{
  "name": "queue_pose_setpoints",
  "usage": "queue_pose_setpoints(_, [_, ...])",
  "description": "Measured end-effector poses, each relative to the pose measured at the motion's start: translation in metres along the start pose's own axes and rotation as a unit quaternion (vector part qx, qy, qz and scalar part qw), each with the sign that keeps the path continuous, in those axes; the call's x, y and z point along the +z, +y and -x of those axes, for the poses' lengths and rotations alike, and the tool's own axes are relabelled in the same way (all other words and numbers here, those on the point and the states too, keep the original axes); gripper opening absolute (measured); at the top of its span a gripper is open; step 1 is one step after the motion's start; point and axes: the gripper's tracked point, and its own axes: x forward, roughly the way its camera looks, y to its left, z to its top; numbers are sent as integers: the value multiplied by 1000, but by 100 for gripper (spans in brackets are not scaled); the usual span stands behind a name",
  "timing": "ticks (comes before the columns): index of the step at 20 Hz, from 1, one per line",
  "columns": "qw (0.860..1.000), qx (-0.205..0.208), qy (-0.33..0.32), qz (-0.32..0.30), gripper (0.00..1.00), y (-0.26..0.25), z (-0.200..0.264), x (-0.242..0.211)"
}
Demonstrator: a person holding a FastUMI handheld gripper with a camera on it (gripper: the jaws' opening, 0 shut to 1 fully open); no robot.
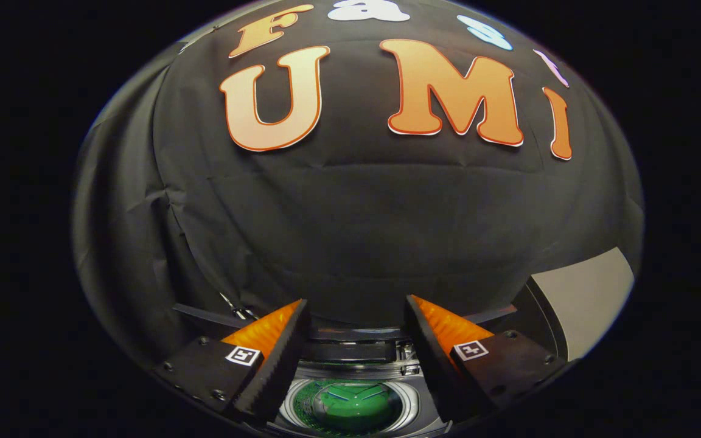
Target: Put the clothes into the washing machine and then close the washing machine lid.
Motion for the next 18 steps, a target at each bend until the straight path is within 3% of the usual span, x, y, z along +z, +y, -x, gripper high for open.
queue_pose_setpoints(18, [999,8,-53,9,99,2,55,-40])
